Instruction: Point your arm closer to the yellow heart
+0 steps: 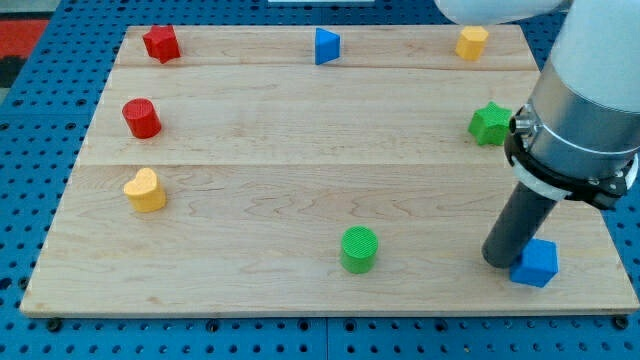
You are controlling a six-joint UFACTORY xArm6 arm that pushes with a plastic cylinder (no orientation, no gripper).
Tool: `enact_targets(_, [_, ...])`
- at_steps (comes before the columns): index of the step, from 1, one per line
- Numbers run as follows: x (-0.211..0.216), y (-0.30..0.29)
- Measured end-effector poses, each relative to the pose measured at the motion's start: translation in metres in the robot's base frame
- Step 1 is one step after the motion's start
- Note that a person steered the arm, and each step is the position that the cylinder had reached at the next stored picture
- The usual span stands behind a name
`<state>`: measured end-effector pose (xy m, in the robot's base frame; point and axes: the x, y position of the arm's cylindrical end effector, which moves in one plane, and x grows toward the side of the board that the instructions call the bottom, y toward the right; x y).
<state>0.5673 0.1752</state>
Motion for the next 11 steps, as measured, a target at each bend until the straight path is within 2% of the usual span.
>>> enact_targets(2, [0.000, 0.006])
enact_targets(5, [-0.066, -0.142])
enact_targets(8, [-0.063, -0.160])
enact_targets(11, [-0.113, -0.313])
